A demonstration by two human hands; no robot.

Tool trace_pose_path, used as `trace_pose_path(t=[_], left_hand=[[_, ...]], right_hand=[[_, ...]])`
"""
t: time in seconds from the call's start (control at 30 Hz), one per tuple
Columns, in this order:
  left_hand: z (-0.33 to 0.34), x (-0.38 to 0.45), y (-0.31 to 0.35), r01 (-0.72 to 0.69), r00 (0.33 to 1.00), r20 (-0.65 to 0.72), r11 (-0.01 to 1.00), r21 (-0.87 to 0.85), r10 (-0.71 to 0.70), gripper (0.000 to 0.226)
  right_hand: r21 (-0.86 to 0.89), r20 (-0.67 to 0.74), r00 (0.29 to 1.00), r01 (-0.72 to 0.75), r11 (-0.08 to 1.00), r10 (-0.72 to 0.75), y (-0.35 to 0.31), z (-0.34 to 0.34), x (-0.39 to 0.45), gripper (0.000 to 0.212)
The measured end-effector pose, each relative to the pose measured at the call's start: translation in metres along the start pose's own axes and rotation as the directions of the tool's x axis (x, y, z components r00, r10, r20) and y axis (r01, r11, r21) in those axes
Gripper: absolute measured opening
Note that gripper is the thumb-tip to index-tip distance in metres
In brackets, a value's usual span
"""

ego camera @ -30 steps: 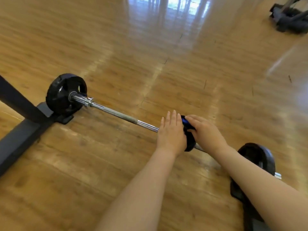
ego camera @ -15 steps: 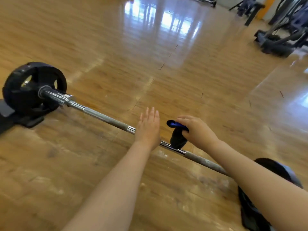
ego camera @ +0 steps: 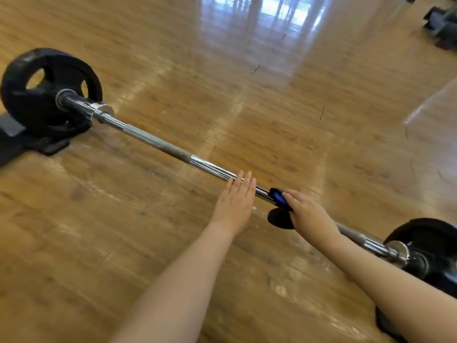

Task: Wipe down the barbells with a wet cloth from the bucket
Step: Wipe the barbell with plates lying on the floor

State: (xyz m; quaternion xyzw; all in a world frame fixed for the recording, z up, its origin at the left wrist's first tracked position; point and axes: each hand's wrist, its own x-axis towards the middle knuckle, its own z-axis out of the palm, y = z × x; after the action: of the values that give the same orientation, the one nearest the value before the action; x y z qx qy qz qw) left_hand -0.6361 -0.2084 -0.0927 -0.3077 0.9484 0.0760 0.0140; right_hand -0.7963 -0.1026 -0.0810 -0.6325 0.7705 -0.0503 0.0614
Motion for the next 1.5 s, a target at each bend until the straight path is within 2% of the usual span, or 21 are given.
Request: trace_pose_path(t=[0.07, 0.13, 0.27, 0.4, 0.5, 0.63, 0.7, 0.8, 1.0, 1.1, 1.2, 1.33, 1.5], left_hand=[[0.005, -0.004, 0.002, -0.013, 1.000, 0.020, 1.000, -0.001, 0.013, 0.071], [0.011, -0.007, 0.002, -0.028, 0.999, 0.034, 0.999, 0.019, 0.027, 0.071], [0.010, 0.000, -0.016, 0.008, 1.000, 0.018, 0.998, 0.059, -0.009, 0.071], [0.001, 0.011, -0.036, 0.074, 0.997, -0.004, 0.995, 0.061, -0.074, 0.078], [0.007, 0.010, -0.044, 0.086, 0.996, 0.003, 0.993, 0.081, -0.087, 0.079], [0.017, 0.011, -0.048, 0.051, 0.998, 0.015, 0.993, 0.104, -0.053, 0.071], [0.019, 0.013, -0.049, 0.044, 0.999, -0.003, 0.994, 0.100, -0.044, 0.069], [0.022, 0.013, -0.052, 0.047, 0.998, -0.038, 0.995, 0.093, -0.044, 0.066], [0.022, 0.008, -0.070, 0.058, 0.996, -0.077, 0.987, 0.147, -0.047, 0.069], [0.020, 0.009, -0.088, 0.064, 0.995, -0.086, 0.981, 0.181, -0.049, 0.069], [0.023, 0.006, -0.098, 0.095, 0.993, -0.093, 0.977, 0.191, -0.078, 0.070], [0.026, 0.001, -0.099, 0.100, 0.994, -0.064, 0.982, 0.158, -0.091, 0.070], [0.019, 0.010, -0.100, 0.131, 0.988, -0.107, 0.979, 0.158, -0.115, 0.066]], right_hand=[[0.033, -0.022, 0.998, -0.056, 0.998, 0.057, -0.002, 0.003, -0.001, 0.030], [0.013, -0.028, 0.998, -0.048, 0.999, 0.048, -0.009, 0.010, 0.007, 0.024], [0.021, -0.036, 0.995, -0.092, 0.996, 0.093, -0.023, 0.018, 0.039, 0.024], [0.004, -0.036, 0.997, -0.071, 0.997, 0.071, -0.005, 0.015, 0.020, 0.030], [-0.046, -0.124, 0.991, -0.052, 0.998, 0.046, 0.004, 0.014, -0.004, 0.041], [-0.039, -0.223, 0.975, -0.029, 0.999, 0.020, -0.018, 0.027, 0.023, 0.027], [0.006, -0.254, 0.967, 0.001, 1.000, 0.001, -0.038, 0.036, 0.049, 0.027], [0.046, -0.232, 0.973, 0.014, 0.999, -0.003, -0.060, 0.043, 0.072, 0.023], [-0.014, -0.240, 0.971, -0.008, 1.000, 0.004, -0.015, 0.042, 0.034, 0.045], [-0.029, -0.304, 0.952, -0.042, 0.999, 0.032, -0.024, 0.048, 0.039, 0.044], [-0.029, -0.361, 0.932, -0.005, 1.000, -0.005, -0.050, 0.056, 0.068, 0.040], [-0.033, -0.327, 0.945, 0.018, 0.999, -0.028, -0.066, 0.059, 0.086, 0.043], [-0.109, -0.299, 0.953, 0.008, 0.994, -0.041, -0.028, 0.050, 0.048, 0.053]])
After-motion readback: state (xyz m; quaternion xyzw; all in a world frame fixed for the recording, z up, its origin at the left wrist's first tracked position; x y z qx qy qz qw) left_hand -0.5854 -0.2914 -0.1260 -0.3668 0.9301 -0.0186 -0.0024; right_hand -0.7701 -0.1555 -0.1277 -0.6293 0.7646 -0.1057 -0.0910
